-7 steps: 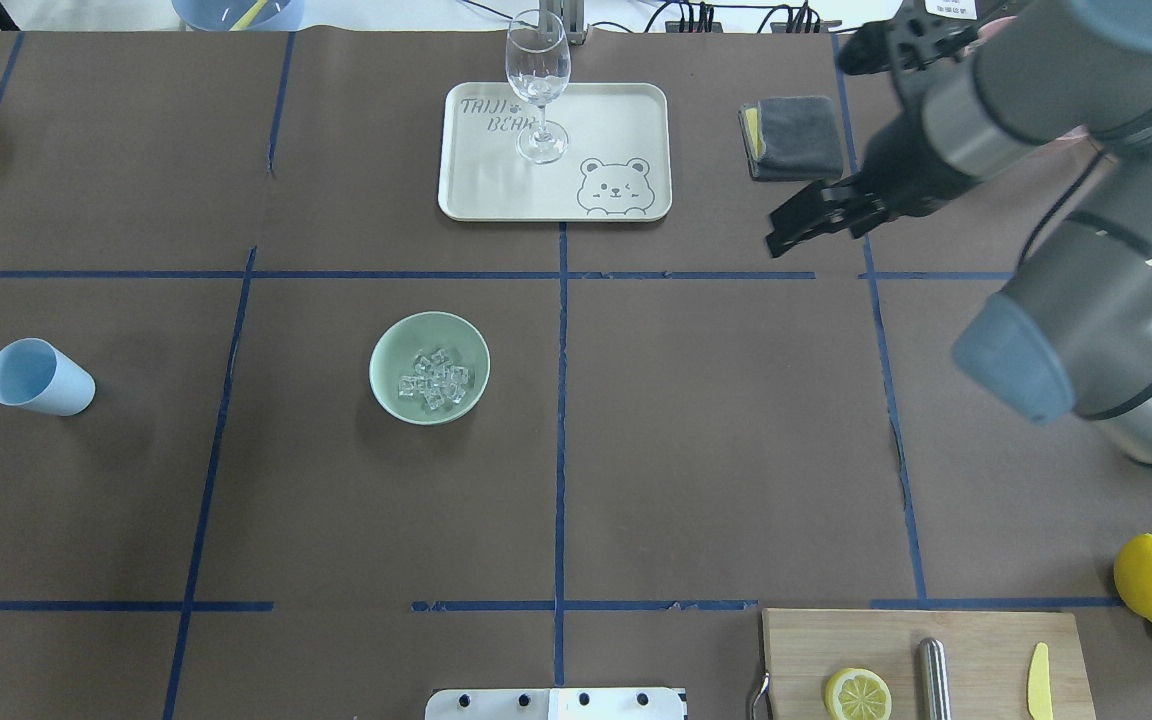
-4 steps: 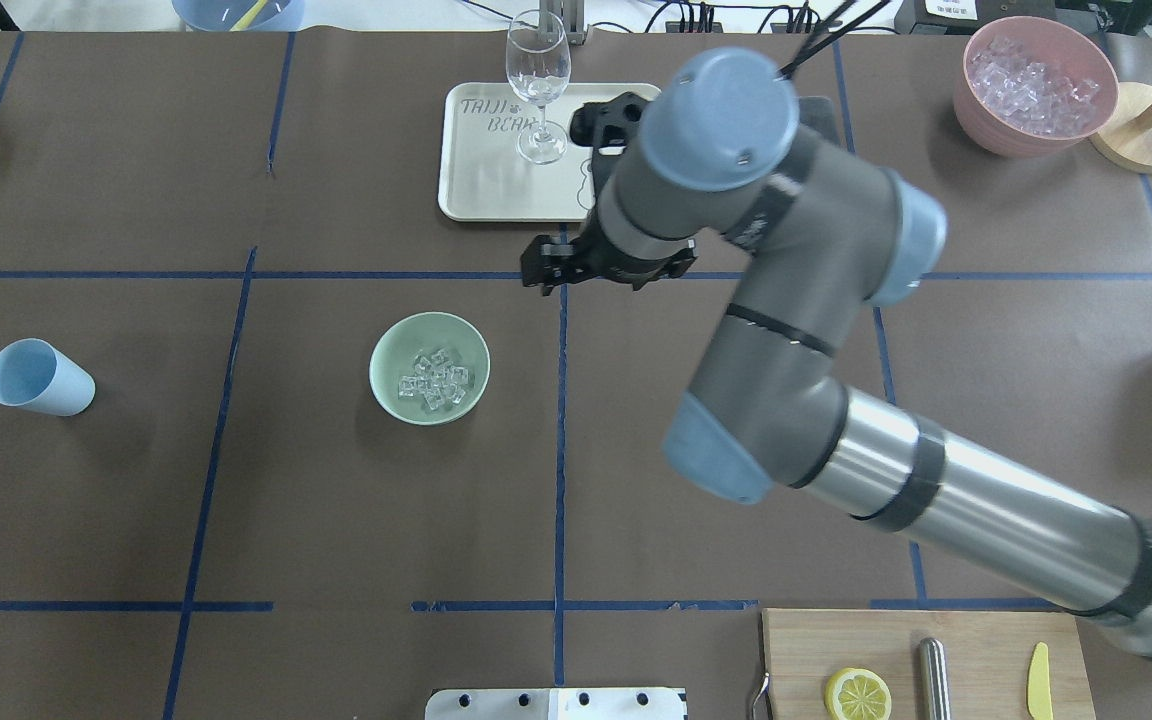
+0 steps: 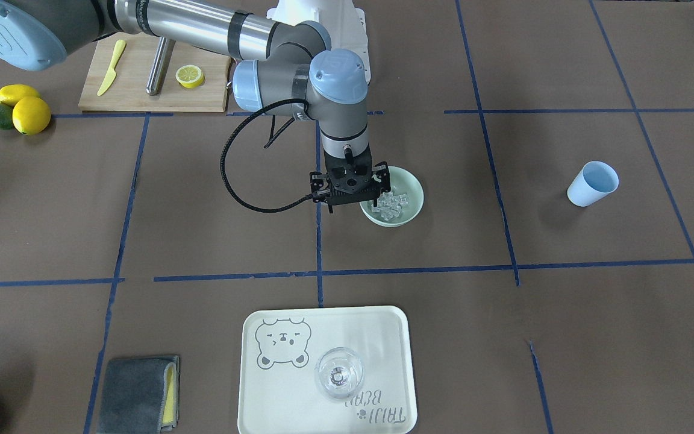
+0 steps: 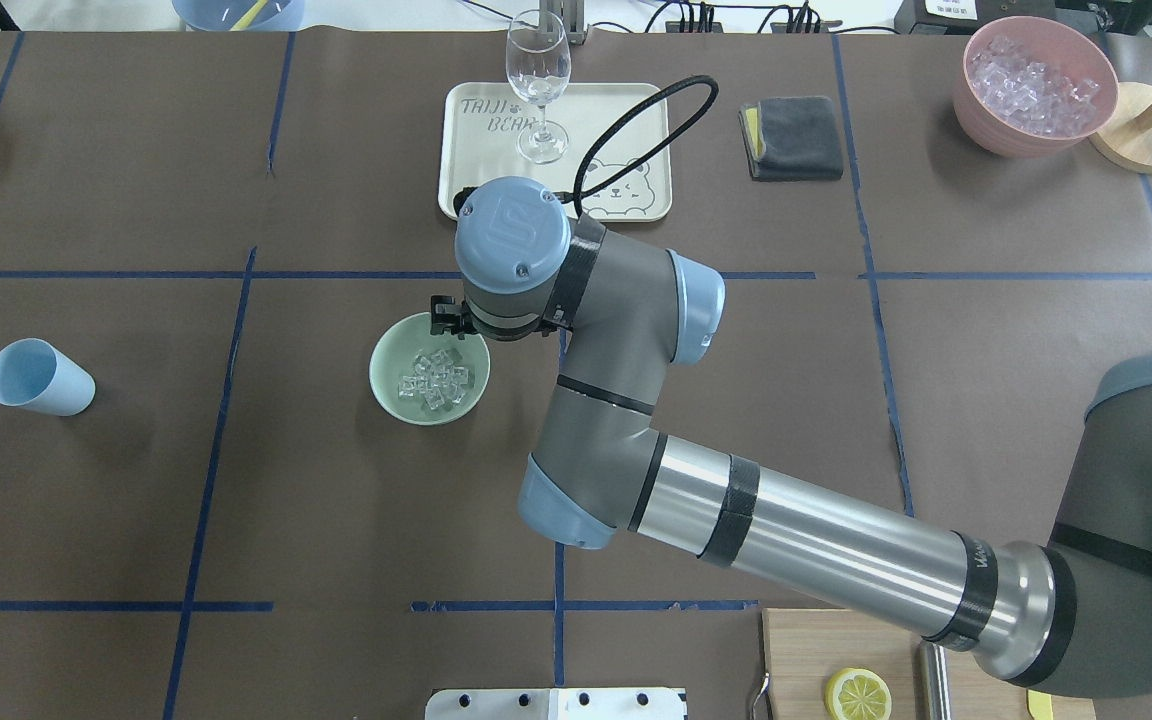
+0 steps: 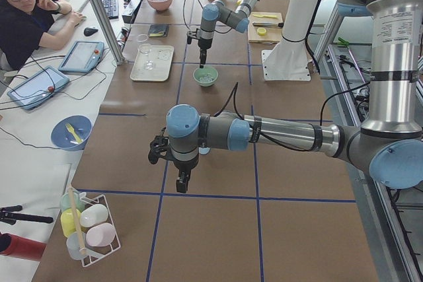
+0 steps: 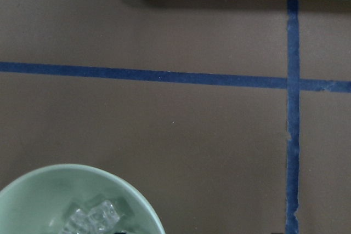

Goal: Pour ice into bowl

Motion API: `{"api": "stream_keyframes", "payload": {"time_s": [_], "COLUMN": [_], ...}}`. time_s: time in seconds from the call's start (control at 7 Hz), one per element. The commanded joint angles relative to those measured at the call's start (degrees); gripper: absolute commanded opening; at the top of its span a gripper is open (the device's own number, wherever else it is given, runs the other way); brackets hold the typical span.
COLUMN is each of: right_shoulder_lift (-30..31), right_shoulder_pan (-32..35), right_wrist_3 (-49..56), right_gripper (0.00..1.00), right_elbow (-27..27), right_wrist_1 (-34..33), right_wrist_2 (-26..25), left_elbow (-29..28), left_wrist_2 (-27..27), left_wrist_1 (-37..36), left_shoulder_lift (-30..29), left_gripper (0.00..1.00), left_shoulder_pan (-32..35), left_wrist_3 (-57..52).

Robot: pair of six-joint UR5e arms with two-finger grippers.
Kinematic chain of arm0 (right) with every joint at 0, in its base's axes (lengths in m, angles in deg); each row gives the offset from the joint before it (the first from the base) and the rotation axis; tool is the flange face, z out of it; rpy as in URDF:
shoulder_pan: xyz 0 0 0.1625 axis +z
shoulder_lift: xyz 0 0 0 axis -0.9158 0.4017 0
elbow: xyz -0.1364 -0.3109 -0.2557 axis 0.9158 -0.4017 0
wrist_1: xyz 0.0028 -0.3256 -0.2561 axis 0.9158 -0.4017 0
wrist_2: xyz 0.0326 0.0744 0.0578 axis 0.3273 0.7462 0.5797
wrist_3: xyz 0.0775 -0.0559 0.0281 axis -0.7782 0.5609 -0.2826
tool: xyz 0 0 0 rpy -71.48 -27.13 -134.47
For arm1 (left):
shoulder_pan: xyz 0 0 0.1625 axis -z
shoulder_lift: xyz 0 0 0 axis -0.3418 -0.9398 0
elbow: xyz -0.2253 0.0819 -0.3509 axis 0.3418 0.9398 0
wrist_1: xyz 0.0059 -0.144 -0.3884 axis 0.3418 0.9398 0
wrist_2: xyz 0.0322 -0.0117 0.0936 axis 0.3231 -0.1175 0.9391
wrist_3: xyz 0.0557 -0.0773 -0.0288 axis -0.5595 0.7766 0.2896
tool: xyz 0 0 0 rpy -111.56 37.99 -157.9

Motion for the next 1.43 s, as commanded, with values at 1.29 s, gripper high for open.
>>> {"api": "stream_keyframes", "payload": {"time_s": [1.29], "right_shoulder_lift": [28.0], "right_shoulder_pan": [22.8], "right_wrist_3": [24.1], "right_gripper": [0.0], "right_elbow": [26.4], "right_wrist_1": [0.8], "right_wrist_2": [24.1], "left_elbow": [-0.3], "left_wrist_2": [-0.2], "left_wrist_1": [0.3], "left_shoulder_lift": [-0.2], "left_gripper": [1.0], "left_shoulder_pan": [0.0], "left_wrist_3": [-0.3]}}
